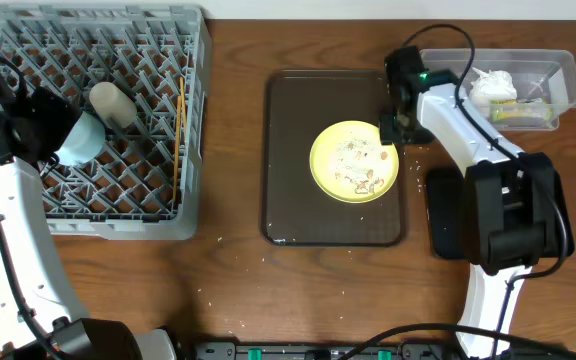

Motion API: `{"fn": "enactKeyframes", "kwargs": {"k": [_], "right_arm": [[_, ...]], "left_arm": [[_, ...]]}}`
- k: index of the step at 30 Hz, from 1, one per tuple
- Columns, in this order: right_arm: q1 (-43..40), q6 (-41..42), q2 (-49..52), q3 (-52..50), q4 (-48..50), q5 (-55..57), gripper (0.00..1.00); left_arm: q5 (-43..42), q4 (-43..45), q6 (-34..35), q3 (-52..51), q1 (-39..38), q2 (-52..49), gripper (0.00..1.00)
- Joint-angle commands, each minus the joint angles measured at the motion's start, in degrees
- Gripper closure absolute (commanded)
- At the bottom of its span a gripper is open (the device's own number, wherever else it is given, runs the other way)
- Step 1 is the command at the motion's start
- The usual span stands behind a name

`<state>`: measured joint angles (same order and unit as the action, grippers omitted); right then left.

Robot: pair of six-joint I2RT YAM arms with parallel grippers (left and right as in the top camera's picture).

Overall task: Sort waste into correct bins and load items into the dishwasher
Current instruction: 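Move the right gripper to the yellow plate and grip its rim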

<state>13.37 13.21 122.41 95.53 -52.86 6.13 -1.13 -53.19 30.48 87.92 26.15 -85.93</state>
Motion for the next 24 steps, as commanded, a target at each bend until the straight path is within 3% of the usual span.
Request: {"fn": "enactKeyframes", "kwargs": {"k": [1, 7, 11, 14, 19, 24], "right_arm": [[1.8, -3.5, -0.7, 5.3, -2.2, -6.6, 0.45], [7.8, -4.3, -1.4, 9.2, -5.9, -13.7, 0.47], [13.6, -1.7, -1.2, 7.7, -5.7, -12.5, 0.58], [18.6, 3.1, -1.1, 5.8, -4.6, -4.4, 0.55], [25.7, 6.7, -0.5, 2.3, 0.3, 3.6, 0.39], [29.1, 11.7, -0.5, -0.1, 0.9, 14.1, 0.36]], "left_arm": [[0.3, -0.2, 0.3, 0.6, 0.1, -0.2, 0.04], [0.3, -0.1, 0.3, 0.6, 0.1, -0.2, 0.04], [0.3, -0.1, 0.3, 0.6, 0.1, -0.2, 0.04], [0.3, -0.2, 0.3, 0.6, 0.1, -0.2, 0.04], [0.3, -0.2, 0.3, 0.6, 0.1, -0.2, 0.03], [0.3, -0.2, 0.3, 0.6, 0.1, -0.2, 0.04]]}}
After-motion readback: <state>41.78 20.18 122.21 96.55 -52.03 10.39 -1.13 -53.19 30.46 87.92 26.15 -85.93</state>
